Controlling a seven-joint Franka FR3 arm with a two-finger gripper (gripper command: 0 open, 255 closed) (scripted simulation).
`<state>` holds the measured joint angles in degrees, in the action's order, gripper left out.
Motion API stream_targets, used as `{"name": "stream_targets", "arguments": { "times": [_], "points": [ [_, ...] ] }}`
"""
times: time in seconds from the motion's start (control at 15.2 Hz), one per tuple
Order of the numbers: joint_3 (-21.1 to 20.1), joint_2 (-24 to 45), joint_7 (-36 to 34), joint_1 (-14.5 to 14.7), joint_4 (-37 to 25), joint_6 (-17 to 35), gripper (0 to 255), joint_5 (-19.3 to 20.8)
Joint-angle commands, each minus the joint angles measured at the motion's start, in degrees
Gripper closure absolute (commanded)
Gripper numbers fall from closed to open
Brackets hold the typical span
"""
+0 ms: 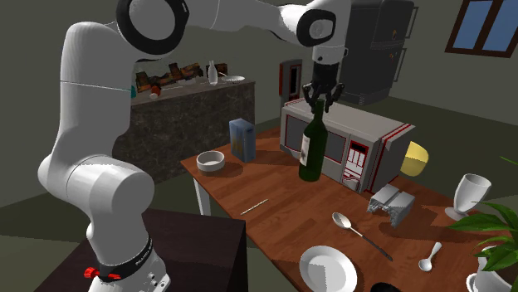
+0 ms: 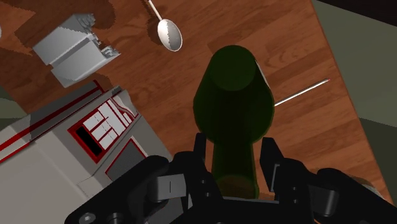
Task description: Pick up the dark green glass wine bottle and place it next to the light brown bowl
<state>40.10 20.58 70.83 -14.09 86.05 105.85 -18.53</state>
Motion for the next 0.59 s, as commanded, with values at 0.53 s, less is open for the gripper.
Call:
{"name": "stream_targets", "arguments": {
  "times": [0.53],
  "points": [
    [0.2,0.7,-1.0,-1.6,-8.8,-8.0,255,-0.1]
  ]
}}
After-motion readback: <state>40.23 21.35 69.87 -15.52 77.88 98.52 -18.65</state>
